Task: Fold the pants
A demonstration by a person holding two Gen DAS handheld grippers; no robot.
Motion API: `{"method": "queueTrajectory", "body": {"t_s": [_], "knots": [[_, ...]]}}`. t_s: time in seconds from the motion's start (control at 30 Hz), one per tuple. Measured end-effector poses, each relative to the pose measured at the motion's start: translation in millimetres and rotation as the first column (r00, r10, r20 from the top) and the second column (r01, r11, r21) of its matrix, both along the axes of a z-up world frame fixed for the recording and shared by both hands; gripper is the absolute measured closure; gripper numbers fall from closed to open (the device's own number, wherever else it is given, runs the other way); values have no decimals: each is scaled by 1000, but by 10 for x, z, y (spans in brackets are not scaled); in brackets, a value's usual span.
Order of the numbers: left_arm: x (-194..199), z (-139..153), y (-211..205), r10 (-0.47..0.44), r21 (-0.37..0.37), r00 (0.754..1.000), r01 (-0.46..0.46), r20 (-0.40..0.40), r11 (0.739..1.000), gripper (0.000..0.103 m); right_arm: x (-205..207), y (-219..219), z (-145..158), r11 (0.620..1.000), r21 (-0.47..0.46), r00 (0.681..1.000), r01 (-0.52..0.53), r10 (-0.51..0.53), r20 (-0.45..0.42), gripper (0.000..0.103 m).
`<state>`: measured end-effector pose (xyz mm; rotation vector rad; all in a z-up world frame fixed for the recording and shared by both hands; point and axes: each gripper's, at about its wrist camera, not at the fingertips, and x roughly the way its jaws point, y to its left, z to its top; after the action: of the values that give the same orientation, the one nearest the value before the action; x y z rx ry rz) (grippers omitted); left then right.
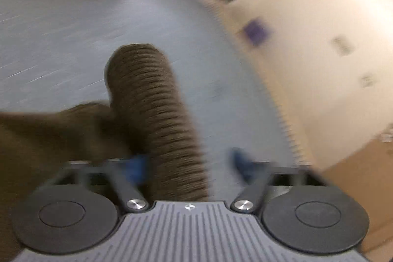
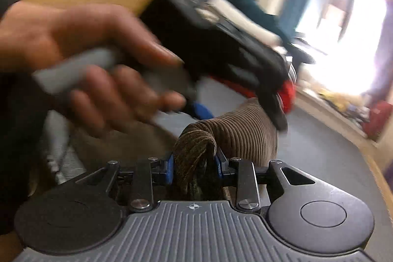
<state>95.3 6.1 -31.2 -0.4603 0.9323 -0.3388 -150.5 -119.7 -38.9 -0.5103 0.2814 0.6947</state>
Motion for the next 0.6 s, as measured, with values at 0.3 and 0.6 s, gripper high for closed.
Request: {"method": "queueTrajectory", "body": {"t_s": [0.3,0.6], "knots": [[-187,122,908,172,142,985,-174,22,975,81,440,123,396,928,368,935,-49,172,-309,59],[-683,77,2335,474,264,880,-463,22,846,59,1407,198,-148,845,270,679,462,-141,-720,45]]}}
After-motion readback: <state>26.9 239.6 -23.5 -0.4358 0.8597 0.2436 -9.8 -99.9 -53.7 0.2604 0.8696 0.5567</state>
